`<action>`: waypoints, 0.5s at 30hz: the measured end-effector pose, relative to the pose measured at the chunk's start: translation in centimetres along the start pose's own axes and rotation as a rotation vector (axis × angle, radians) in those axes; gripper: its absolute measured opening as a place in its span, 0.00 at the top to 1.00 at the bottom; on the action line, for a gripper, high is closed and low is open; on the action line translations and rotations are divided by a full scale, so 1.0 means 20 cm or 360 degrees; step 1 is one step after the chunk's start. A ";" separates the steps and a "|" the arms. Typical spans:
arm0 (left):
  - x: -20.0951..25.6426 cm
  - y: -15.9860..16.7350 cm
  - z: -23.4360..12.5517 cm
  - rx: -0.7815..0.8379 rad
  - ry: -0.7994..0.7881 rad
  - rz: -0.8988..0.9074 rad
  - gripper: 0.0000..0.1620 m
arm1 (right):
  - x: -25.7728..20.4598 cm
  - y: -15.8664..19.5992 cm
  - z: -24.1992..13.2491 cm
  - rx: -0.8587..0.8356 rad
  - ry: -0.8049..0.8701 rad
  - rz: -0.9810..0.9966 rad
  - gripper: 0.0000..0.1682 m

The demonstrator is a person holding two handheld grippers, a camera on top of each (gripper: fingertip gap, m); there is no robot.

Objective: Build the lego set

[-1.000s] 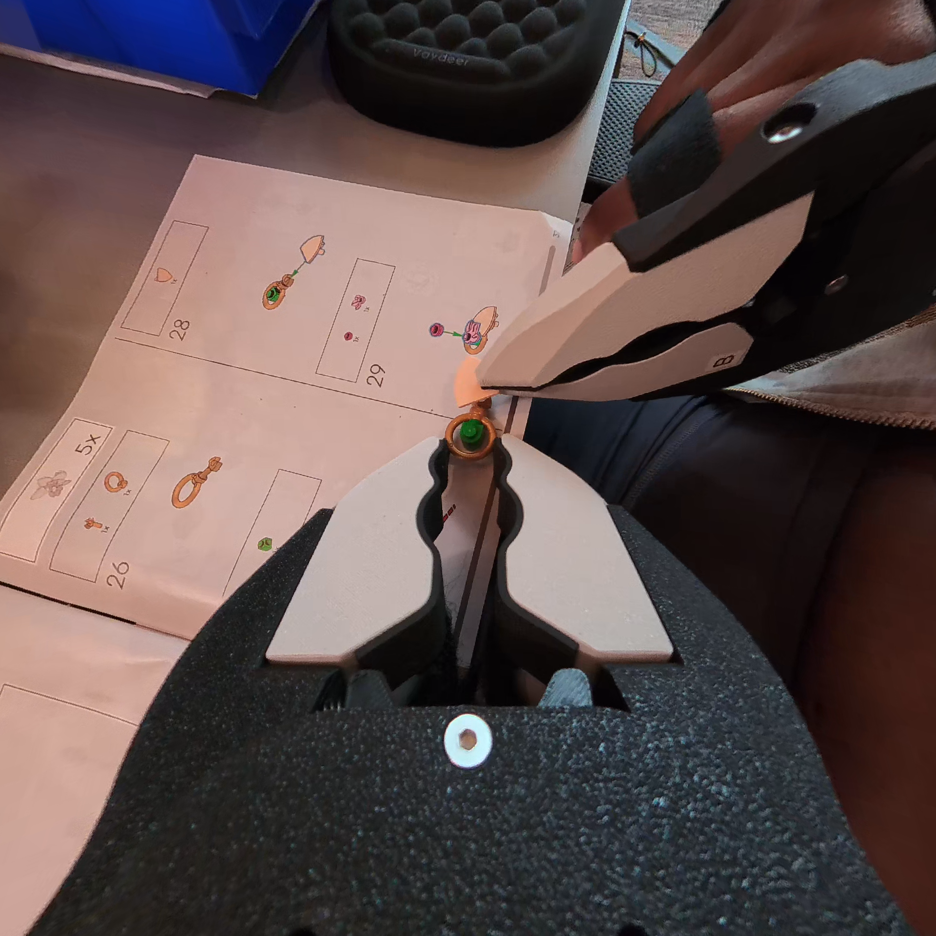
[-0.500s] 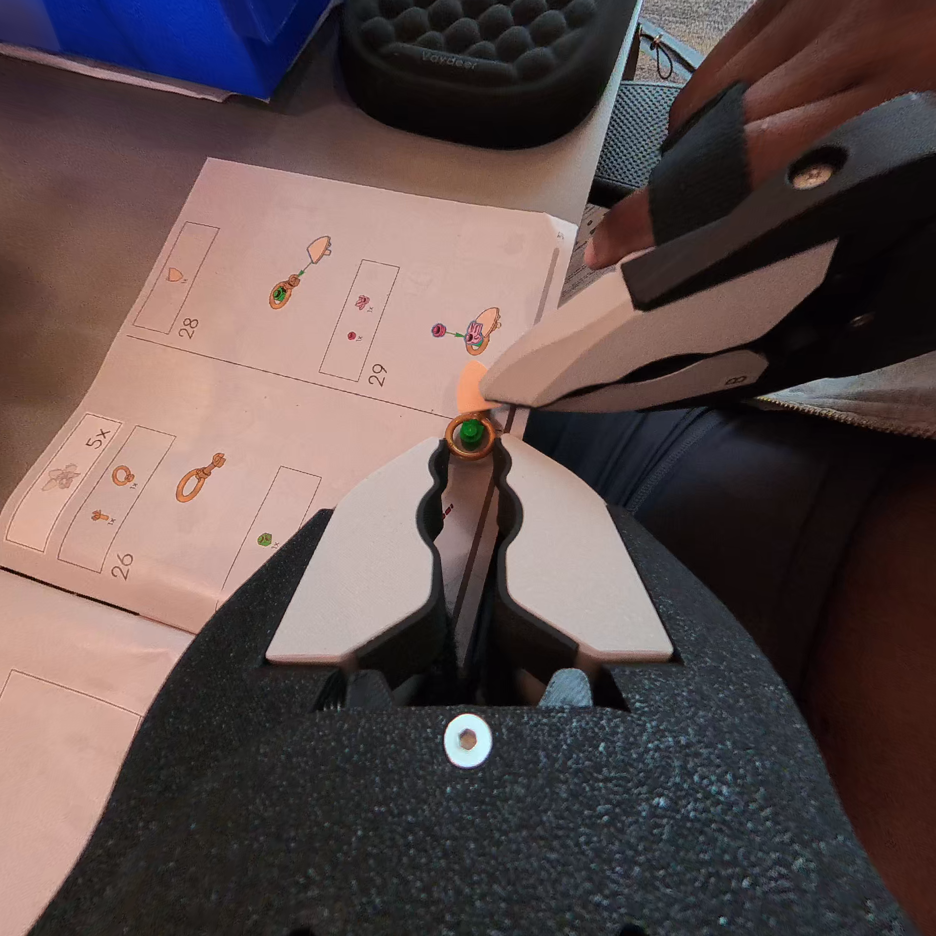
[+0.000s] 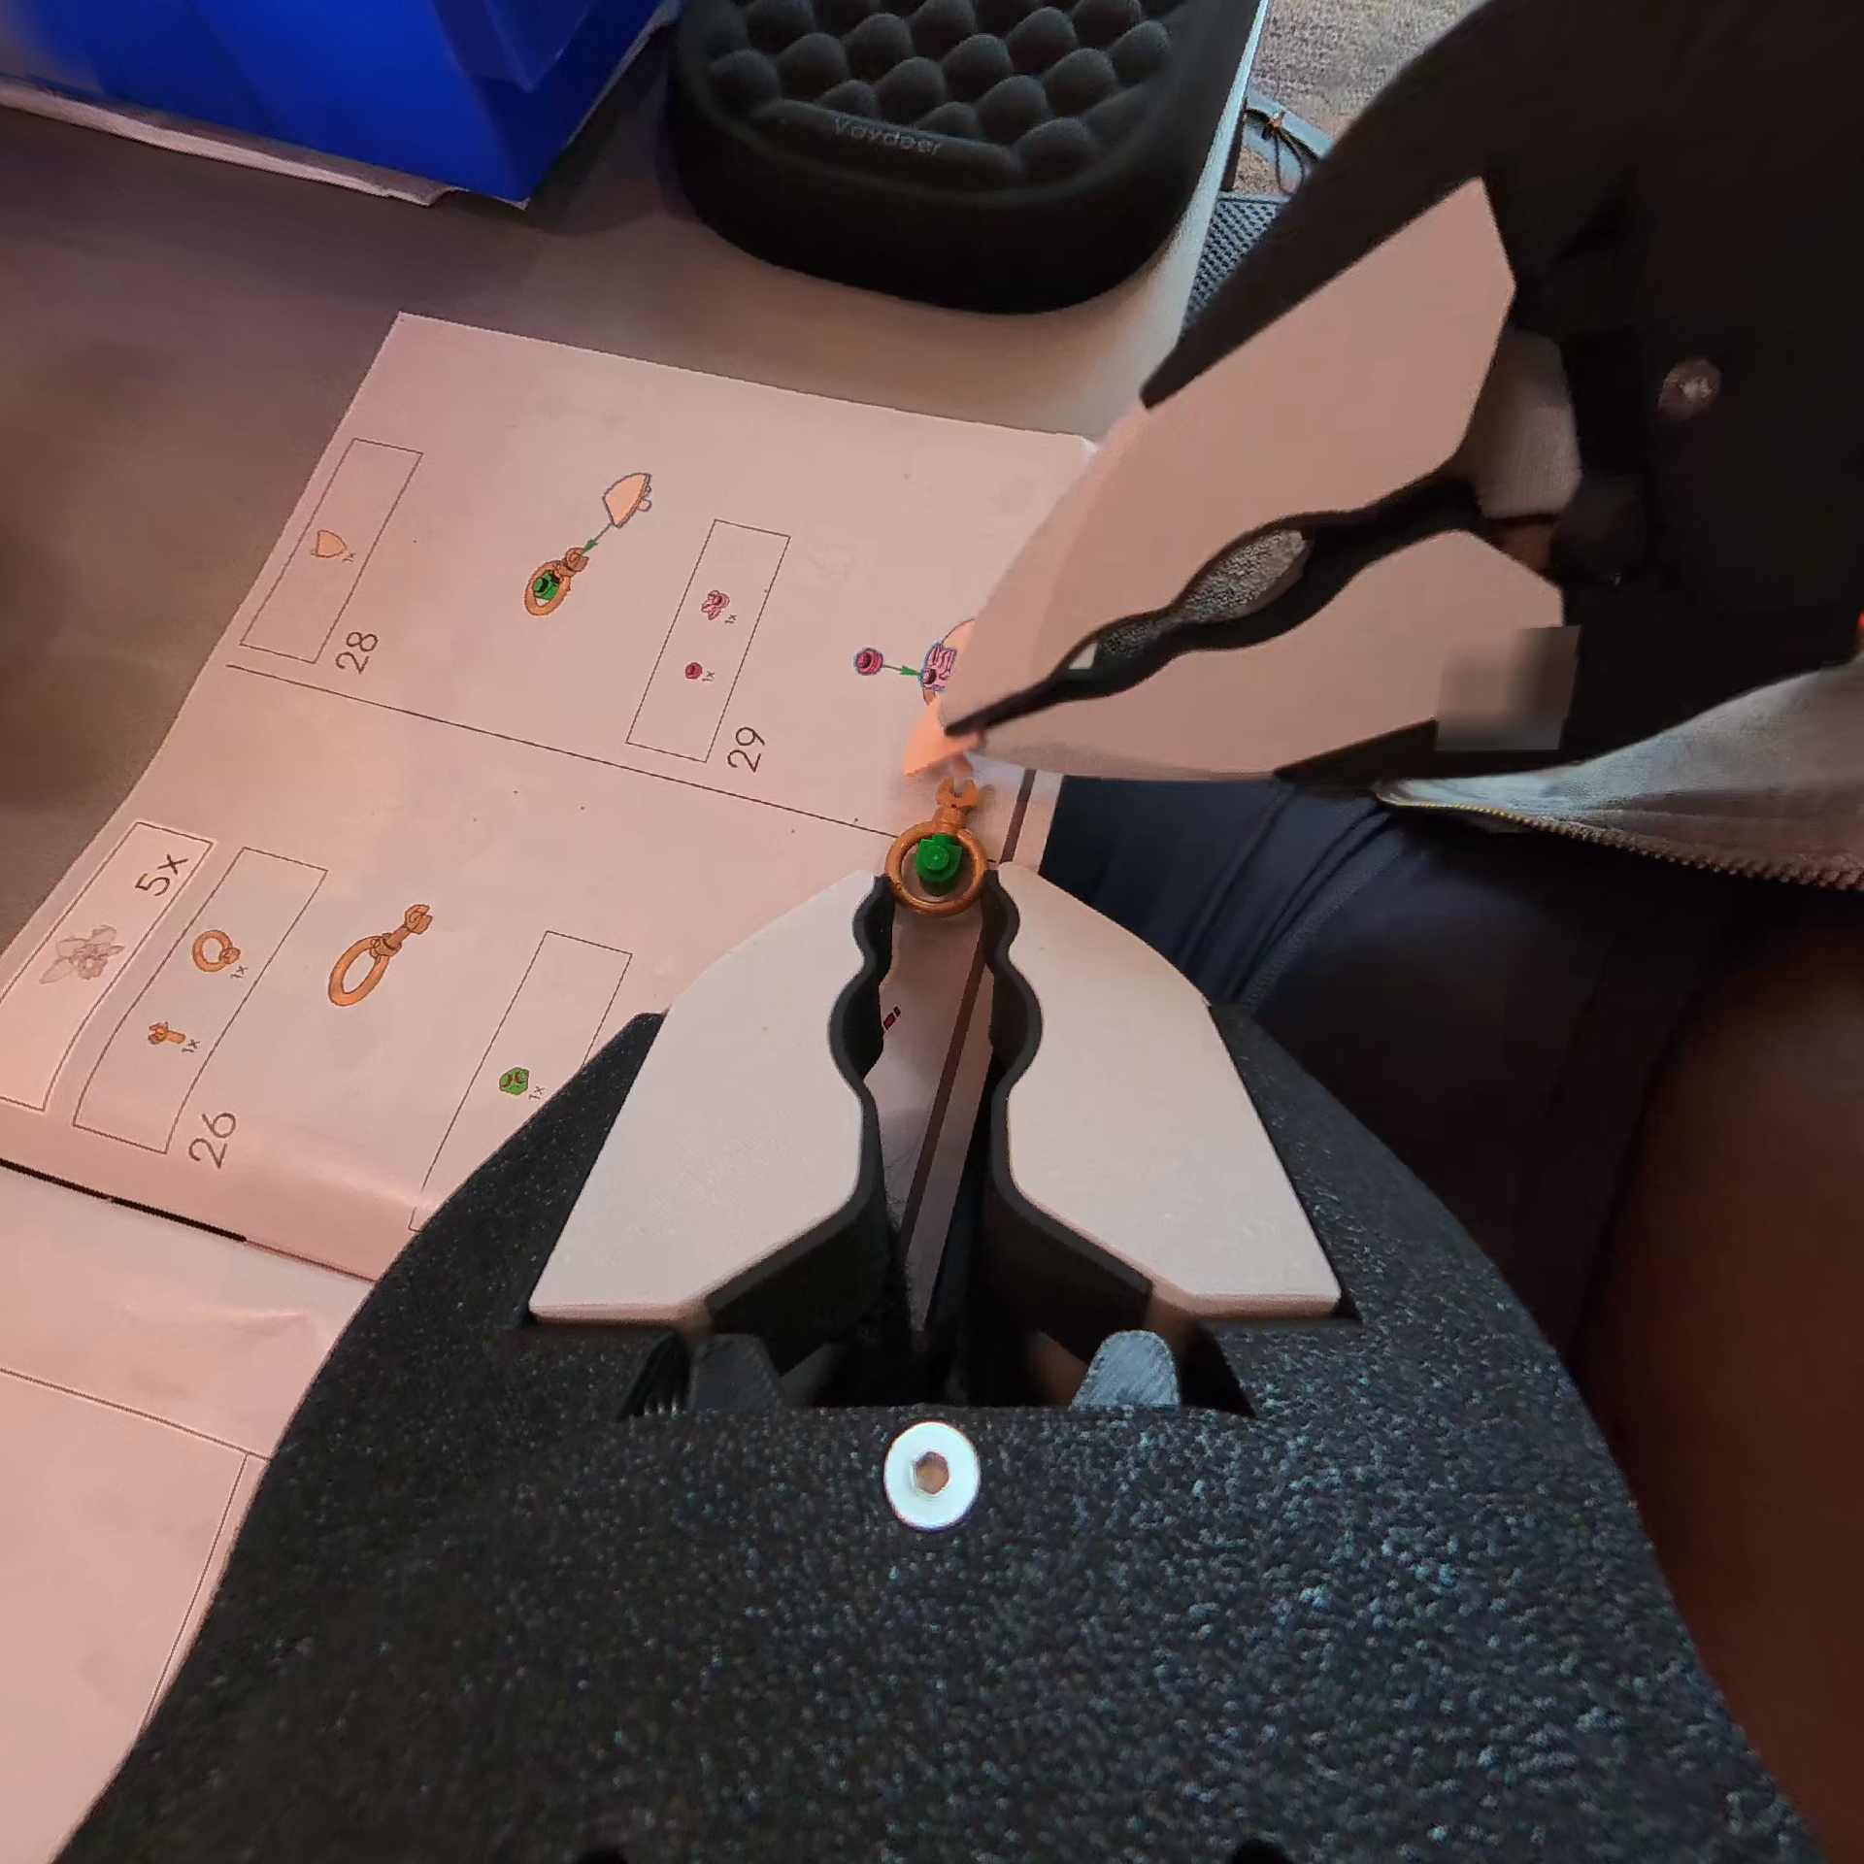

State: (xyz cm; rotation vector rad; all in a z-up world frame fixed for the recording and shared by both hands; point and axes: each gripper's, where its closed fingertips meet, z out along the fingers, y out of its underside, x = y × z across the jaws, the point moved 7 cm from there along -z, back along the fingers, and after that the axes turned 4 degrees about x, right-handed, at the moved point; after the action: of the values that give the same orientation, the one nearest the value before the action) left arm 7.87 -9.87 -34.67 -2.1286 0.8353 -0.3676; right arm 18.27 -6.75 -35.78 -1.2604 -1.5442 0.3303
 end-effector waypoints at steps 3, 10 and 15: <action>0.00 0.00 0.00 0.0006 0.0005 -0.0001 0.90 | 0.03 0.03 0.00 0.0129 -0.0016 0.0328 0.99; 0.00 0.00 0.00 0.0001 0.0009 -0.0018 0.90 | -0.03 -0.01 0.00 0.0239 0.0097 0.0064 1.00; 0.00 0.00 0.00 0.0005 -0.0002 -0.0020 0.90 | -0.04 -0.01 0.00 0.0210 0.0132 0.0012 1.00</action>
State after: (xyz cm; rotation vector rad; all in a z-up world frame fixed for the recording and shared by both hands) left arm 7.87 -9.88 -34.69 -2.1317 0.8205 -0.3740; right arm 18.13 -7.53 -36.11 -1.1626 -1.4243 0.3740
